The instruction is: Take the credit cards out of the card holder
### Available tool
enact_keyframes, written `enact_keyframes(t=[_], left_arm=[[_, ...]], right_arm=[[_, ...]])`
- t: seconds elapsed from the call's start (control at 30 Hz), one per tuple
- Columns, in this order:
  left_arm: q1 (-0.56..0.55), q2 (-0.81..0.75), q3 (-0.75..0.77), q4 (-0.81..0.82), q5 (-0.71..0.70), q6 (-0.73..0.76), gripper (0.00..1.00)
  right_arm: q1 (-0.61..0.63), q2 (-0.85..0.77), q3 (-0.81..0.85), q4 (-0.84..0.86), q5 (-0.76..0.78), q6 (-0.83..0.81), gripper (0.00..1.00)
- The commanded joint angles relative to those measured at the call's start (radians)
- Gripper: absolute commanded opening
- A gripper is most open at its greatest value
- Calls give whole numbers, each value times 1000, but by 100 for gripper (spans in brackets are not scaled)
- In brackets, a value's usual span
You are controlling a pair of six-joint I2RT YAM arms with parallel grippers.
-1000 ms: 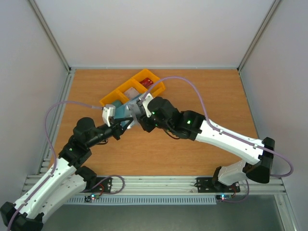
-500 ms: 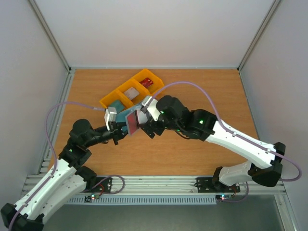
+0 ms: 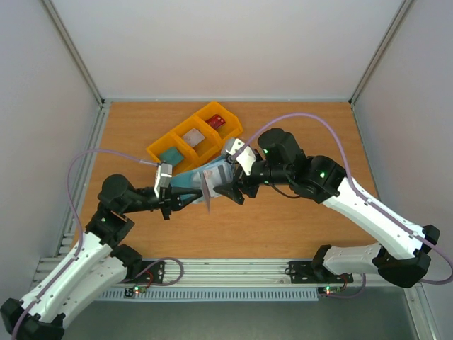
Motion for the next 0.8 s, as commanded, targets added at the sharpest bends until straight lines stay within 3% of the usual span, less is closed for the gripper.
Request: enact_keyframes(t=[0.0, 0.2, 0.77], left_arm=[[-7, -9, 48, 72, 108, 51, 0], [-7, -18, 51, 54, 127, 89, 0], [-7, -28, 52, 27, 125, 116, 0]], right_arm=[[-44, -5, -3, -24, -17, -52, 99], [-74, -14, 8, -50, -189, -104, 99], [-105, 17, 75, -73, -101, -88, 98]])
